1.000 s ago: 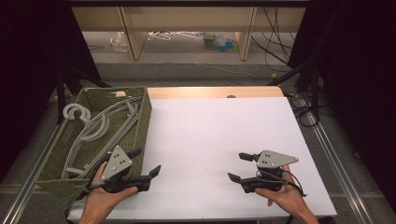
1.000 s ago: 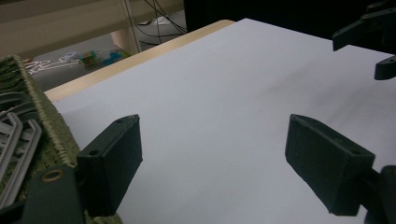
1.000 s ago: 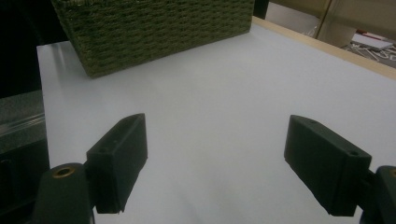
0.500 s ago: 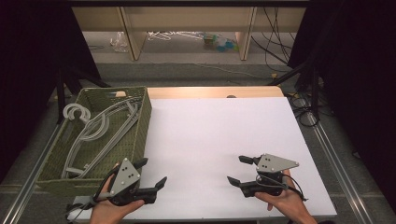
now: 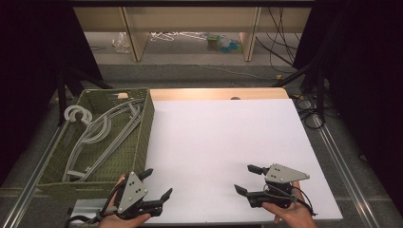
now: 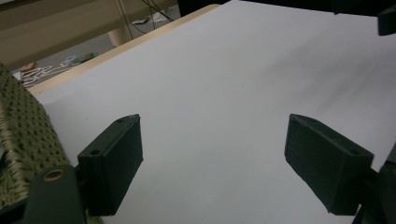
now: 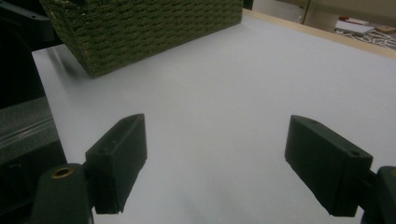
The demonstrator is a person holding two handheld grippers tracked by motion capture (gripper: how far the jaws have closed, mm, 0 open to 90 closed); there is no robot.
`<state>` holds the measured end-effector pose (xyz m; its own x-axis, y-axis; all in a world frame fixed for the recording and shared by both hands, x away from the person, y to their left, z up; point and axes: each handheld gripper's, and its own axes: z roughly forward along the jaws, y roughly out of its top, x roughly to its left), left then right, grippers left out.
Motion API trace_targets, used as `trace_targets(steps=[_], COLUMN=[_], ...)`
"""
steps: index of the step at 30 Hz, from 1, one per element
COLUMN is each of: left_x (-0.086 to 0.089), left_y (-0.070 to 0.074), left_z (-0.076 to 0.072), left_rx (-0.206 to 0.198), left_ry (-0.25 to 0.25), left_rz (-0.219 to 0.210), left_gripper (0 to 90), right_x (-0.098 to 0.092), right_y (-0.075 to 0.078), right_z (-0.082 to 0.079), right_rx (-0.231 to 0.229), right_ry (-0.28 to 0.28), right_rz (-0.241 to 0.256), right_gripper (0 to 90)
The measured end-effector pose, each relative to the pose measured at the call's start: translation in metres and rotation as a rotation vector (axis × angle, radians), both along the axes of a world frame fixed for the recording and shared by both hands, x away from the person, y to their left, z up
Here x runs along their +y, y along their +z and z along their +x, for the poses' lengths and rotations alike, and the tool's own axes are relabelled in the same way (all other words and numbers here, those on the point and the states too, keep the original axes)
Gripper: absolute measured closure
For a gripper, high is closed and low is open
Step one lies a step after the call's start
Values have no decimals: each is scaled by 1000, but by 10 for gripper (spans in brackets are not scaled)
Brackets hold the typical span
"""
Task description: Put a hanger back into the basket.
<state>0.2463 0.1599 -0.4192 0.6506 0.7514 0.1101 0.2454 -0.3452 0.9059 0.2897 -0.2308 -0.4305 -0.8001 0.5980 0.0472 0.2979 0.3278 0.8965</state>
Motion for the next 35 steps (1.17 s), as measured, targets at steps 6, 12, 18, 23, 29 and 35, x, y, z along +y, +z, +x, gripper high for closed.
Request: trace_targets(steps=[6,12,18,23,29,35], left_x=[12,12,14,15,14,14], left_y=[-9,-12,-12,-12,-12,-12], left_z=[8,9,11,11,11,12], left_rx=[-7,-3,-11,2,-6,-12], left_ry=[-12,12,11,18,2,-3], left_rz=[-66,-47,-43,-72,-59,-49], left_gripper=[205,201,200,199,195,195], right_x=[-4,-4,-5,-5,-5,-6], right_y=[-1,-2,-1,-1,-1,-2], right_z=[-9,-10,-10,-9,-10,-8], right_rx=[4,0,-11,-16,-1,-22], right_ry=[-21,-11,-21,-20,-8,-26], right_rz=[4,19,11,8,14,23], right_gripper=[197,194,191,188,176,165])
